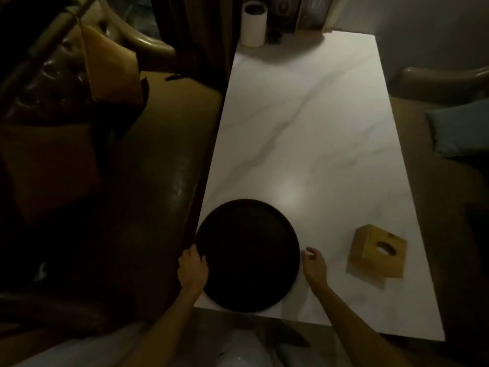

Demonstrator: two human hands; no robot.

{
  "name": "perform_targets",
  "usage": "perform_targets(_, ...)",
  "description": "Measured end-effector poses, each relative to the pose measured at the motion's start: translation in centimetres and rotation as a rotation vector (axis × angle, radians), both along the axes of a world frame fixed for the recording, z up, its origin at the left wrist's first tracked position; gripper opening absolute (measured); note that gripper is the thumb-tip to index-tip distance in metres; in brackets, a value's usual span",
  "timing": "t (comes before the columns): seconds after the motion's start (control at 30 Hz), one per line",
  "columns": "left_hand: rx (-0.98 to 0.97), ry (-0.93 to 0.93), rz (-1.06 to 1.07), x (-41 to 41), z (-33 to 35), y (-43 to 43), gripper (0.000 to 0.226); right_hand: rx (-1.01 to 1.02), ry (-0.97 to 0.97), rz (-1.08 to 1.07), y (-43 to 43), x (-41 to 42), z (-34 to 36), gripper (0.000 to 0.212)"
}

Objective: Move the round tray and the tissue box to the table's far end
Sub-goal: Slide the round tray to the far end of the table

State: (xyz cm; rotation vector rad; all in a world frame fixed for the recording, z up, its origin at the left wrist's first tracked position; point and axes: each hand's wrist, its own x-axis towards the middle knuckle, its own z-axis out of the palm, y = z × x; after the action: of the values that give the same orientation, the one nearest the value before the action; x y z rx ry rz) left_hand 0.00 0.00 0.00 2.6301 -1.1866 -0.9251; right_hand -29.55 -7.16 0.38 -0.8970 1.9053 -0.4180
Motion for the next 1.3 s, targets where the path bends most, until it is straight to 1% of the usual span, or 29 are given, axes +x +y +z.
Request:
perform_targets(0.07, 0.018, 0.042, 0.110, 0.7, -0.3, -0.5, 0.053, 0.096, 0.002, -0.018, -0.1, 0.3, -0.5, 0.049)
perform_targets(0.13, 0.043, 0.183, 0.168, 1.1, -0.6, -1.1, 0.058, 0.222, -0.057, 0.006, 0.0, 0.3, -1.2, 0.055)
perform_targets(0.2, 0.061, 0.329, 0.197, 1.2, -1.0, -1.3, 0.059, 0.302, -0.098, 0.032, 0.3, 0.5, -1.7, 0.055)
perform_targets(0.23, 0.069, 0.356, 0.204, 1.3, -1.0, -1.5, 0.059, 0.308, -0.112, 0.026, 0.5, 0.5, -1.9, 0.053)
perform_targets(0.33, 0.071, 0.372, 0.227, 1.6, -1.2, -1.6, 0.054, 0.298, -0.136, -0.002, 0.9, 0.3, -2.1, 0.052)
perform_targets(0.43, 0.065, 0.397, 0.229, 1.8, -0.7, -1.4, 0.050, 0.302, -0.144, 0.029, 0.7, -0.1, -2.1, 0.052)
perform_targets(0.57, 0.049, 0.396, 0.267, 2.1, 0.1, -1.1, 0.048, 0.391, -0.140, 0.107, 0.5, -1.3, -1.9, 0.050)
perform_targets(0.63, 0.036, 0.384, 0.271, 1.7, 0.6, -0.7, 0.049, 0.385, -0.138, 0.116, 0.5, -2.1, -1.7, 0.046)
perform_targets(0.73, 0.023, 0.386, 0.266, 0.7, 1.5, -0.5, 0.057, 0.381, -0.165, 0.087, 0.2, -3.0, -0.7, 0.048)
perform_targets(0.8, 0.025, 0.377, 0.269, 0.0, 2.2, -0.6, 0.059, 0.363, -0.168, 0.123, -0.5, -3.8, -0.1, 0.046)
perform_targets(0.93, 0.018, 0.347, 0.324, -2.2, 3.6, -0.7, 0.060, 0.323, -0.130, 0.320, -2.3, -6.2, 0.8, 0.040)
perform_targets(1.03, 0.018, 0.304, 0.370, -4.9, 4.7, -0.6, 0.060, 0.288, -0.139, 0.423, -3.8, -8.6, 1.4, 0.034)
perform_targets(1.13, -0.046, 0.267, 0.453, -8.9, 5.9, -0.3, 0.060, 0.243, -0.137, 0.542, -5.5, -11.7, 2.0, 0.044)
perform_targets(1.3, -0.238, 0.257, 0.680, -17.7, 9.3, 2.3, 0.050, 0.049, -0.102, 0.796, -8.5, -18.2, 4.6, 0.049)
